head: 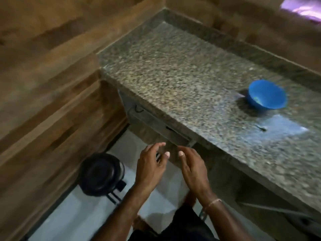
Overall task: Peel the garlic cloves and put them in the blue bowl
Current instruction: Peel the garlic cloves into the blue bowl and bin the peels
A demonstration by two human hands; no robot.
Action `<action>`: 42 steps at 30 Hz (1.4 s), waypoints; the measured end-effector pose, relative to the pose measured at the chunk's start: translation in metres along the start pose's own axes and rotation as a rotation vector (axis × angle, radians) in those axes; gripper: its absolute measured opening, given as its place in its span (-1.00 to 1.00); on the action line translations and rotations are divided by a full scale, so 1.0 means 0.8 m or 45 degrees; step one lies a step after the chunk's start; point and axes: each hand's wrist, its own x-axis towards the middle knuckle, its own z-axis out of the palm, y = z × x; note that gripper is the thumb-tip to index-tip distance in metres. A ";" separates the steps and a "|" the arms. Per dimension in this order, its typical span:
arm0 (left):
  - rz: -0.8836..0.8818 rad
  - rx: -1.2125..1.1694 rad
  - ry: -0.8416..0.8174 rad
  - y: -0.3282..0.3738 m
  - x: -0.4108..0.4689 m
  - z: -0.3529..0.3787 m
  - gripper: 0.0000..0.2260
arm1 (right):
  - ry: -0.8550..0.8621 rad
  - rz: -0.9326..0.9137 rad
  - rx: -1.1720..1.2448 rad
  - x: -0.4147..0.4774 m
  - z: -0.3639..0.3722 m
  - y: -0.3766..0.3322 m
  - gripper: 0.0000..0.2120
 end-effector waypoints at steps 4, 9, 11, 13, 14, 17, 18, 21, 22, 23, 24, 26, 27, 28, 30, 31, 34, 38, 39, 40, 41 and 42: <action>0.135 0.081 -0.087 0.080 0.034 0.080 -0.71 | 0.139 -0.001 -0.052 0.022 -0.087 0.055 -0.73; 0.229 0.076 -0.254 0.153 0.063 0.189 -0.74 | 0.231 0.127 -0.119 0.040 -0.179 0.130 -0.71; 0.234 0.080 -0.293 0.170 0.075 0.222 -0.73 | 0.249 0.182 -0.129 0.051 -0.204 0.156 -0.69; 0.235 0.120 -0.318 0.184 0.090 0.247 -0.73 | 0.284 0.221 -0.108 0.061 -0.224 0.177 -0.70; 0.230 0.157 -0.327 0.190 0.100 0.258 -0.74 | 0.313 0.245 -0.106 0.066 -0.233 0.188 -0.71; 0.241 0.299 -0.289 0.208 0.139 0.287 -0.79 | 0.369 0.341 -0.138 0.085 -0.261 0.216 -0.67; 0.257 0.342 -0.269 0.212 0.154 0.297 -0.80 | 0.388 0.375 -0.163 0.093 -0.270 0.223 -0.63; 0.346 0.415 -0.307 0.222 0.196 0.326 -0.79 | 0.398 0.494 -0.257 0.124 -0.295 0.242 -0.51; 0.385 0.434 -0.343 0.223 0.206 0.336 -0.80 | 0.376 0.541 -0.303 0.135 -0.301 0.247 -0.45; 0.420 0.451 -0.375 0.223 0.214 0.344 -0.81 | 0.358 0.588 -0.354 0.146 -0.306 0.252 -0.40; 0.451 0.472 -0.402 0.222 0.221 0.351 -0.83 | 0.350 0.638 -0.391 0.155 -0.310 0.256 -0.36; 0.508 0.515 -0.432 0.217 0.227 0.360 -0.86 | 0.351 0.684 -0.442 0.165 -0.310 0.265 -0.33; 0.532 0.535 -0.435 0.215 0.228 0.362 -0.87 | 0.346 0.697 -0.469 0.168 -0.309 0.269 -0.32; 0.555 0.550 -0.434 0.214 0.229 0.364 -0.86 | 0.341 0.717 -0.493 0.170 -0.307 0.271 -0.30; 0.626 0.578 -0.432 0.211 0.232 0.366 -0.86 | 0.357 0.752 -0.476 0.172 -0.303 0.276 -0.28; 0.671 0.601 -0.434 0.209 0.232 0.366 -0.87 | 0.380 0.758 -0.443 0.173 -0.302 0.277 -0.27; 0.728 0.627 -0.424 0.212 0.233 0.366 -0.90 | 0.414 0.756 -0.428 0.175 -0.299 0.279 -0.27; 0.709 0.481 -0.302 0.256 0.242 0.367 -0.96 | 0.418 0.755 -0.445 0.174 -0.296 0.278 -0.29; 0.728 0.465 -0.248 0.274 0.253 0.370 -0.98 | 0.426 0.748 -0.446 0.174 -0.296 0.279 -0.30; 0.747 0.457 -0.196 0.291 0.265 0.375 -0.98 | 0.429 0.738 -0.447 0.174 -0.297 0.280 -0.30; 0.757 0.460 -0.146 0.306 0.276 0.379 -0.97 | 0.427 0.724 -0.447 0.174 -0.298 0.281 -0.31; 0.762 0.456 -0.105 0.319 0.288 0.385 -0.97 | 0.422 0.712 -0.449 0.173 -0.299 0.283 -0.32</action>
